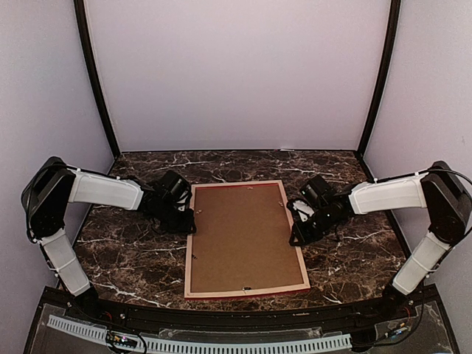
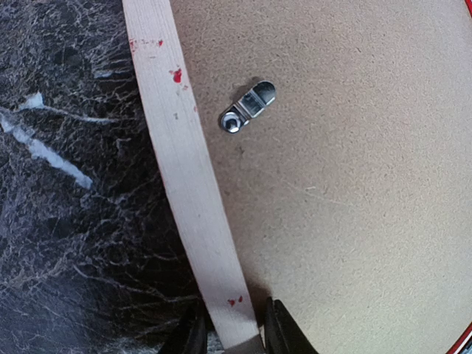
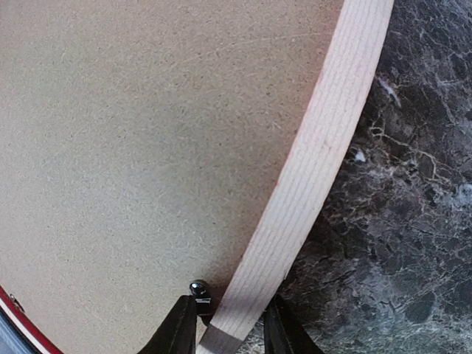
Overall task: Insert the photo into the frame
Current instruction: Press the fastener onto the backboard.
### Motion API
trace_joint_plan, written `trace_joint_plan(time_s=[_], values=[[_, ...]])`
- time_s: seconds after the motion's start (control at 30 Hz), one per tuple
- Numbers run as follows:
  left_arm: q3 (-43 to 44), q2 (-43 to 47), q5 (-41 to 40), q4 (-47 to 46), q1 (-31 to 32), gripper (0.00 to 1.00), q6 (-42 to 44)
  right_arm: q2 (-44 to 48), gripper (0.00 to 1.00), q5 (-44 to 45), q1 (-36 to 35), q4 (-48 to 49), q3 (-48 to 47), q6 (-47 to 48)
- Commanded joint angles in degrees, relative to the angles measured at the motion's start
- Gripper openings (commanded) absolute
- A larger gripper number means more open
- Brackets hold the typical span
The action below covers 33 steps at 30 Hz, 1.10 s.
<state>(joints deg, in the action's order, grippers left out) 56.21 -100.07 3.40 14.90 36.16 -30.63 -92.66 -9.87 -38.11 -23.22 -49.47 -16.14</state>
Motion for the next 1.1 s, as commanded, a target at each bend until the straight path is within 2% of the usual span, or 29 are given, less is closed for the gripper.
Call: trace_joint_plan(time_s=[0.0, 0.23, 0.57, 0.63, 0.83, 0.93, 1.07], values=[[-0.14, -0.53, -1.44, 3.36, -0.22, 0.30, 0.84, -0.11, 0.32, -0.36, -0.12, -0.09, 0.35, 1.92], [-0.01, -0.54, -1.45, 3.55, -0.22, 0.30, 1.00, -1.36, 0.32, 2.22, -0.12, -0.22, 0.44, 1.96], [-0.21, -0.61, -1.48, 3.52, -0.22, 0.30, 0.94, -1.16, 0.17, -1.80, 1.71, 2.10, -0.92, 1.64], [-0.31, -0.50, -1.47, 3.47, -0.22, 0.30, 0.93, -1.07, 0.20, -3.27, 2.46, 2.71, -1.10, 1.37], [-0.31, -0.18, -1.07, 3.18, -0.22, 0.30, 0.73, -0.61, 0.43, -5.95, 4.60, 5.22, -1.51, -1.58], [-0.24, -0.04, -0.76, 3.22, -0.22, 0.31, 0.66, -1.76, 0.45, -5.57, 5.22, 5.80, -2.69, -2.76], [0.20, -0.04, 0.13, 3.10, -0.22, 0.33, 0.82, -4.98, 0.42, -3.75, 5.33, 5.54, -4.72, -3.10]])
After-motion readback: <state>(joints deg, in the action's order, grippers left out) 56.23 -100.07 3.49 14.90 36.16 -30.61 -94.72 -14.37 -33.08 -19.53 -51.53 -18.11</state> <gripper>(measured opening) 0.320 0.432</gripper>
